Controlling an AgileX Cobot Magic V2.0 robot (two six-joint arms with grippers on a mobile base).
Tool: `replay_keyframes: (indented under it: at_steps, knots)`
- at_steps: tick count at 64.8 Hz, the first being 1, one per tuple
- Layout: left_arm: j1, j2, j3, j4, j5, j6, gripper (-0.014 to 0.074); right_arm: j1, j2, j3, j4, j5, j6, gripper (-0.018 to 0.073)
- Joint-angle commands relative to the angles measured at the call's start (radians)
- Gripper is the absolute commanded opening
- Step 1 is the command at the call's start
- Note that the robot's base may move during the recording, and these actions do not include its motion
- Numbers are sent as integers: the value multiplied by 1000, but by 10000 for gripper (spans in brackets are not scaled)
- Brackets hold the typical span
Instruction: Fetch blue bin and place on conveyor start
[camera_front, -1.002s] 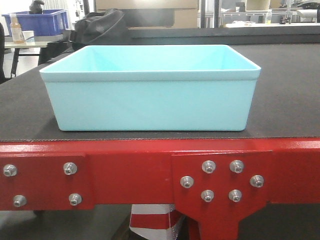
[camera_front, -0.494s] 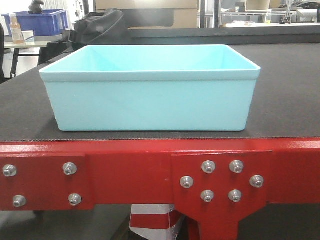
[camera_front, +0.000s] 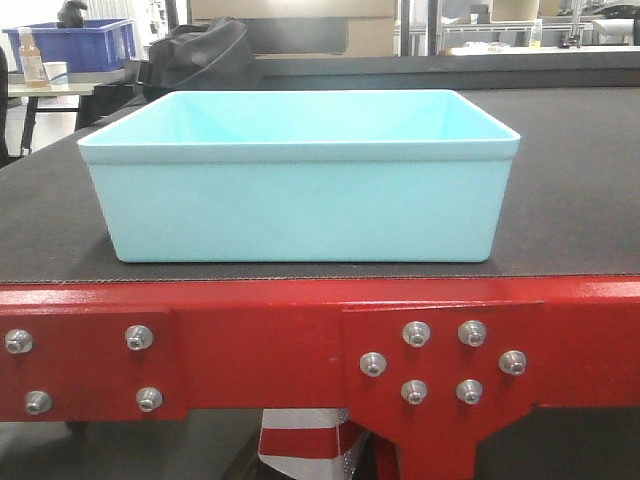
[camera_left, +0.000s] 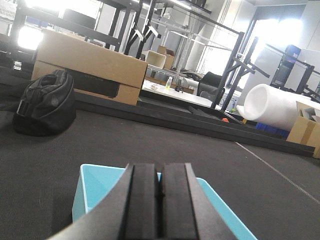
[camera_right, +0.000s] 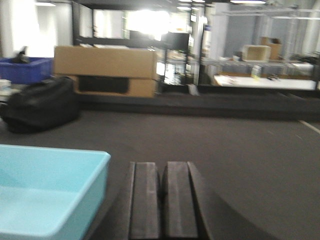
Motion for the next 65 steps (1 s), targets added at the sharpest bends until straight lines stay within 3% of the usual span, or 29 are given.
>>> replay_keyframes:
  at_steps: [1, 11, 17, 30, 38, 47, 65]
  knots:
    - [3, -6, 0, 3, -24, 0, -111, -43, -62, 74, 40, -23, -52, -167]
    - [3, -6, 0, 3, -24, 0, -111, -58, -194, 196, 27, -21, -52, -167]
    - [3, -6, 0, 3, -24, 0, -111, -58, -269, 266, -101, -29, -52, -167]
    - [3, -6, 0, 3, -30, 0, -111, -56, -277, 321, -71, -127, -52, -167]
    - [3, -6, 0, 3, -30, 0, -111, -56, -277, 321, -68, -113, -47, -167]
    - [3, -6, 0, 3, -30, 0, -111, -56, -277, 321, -68, -106, 40, -167]
    - [3, -6, 0, 3, -30, 0, -111, -56, -277, 321, -68, -91, 40, -167]
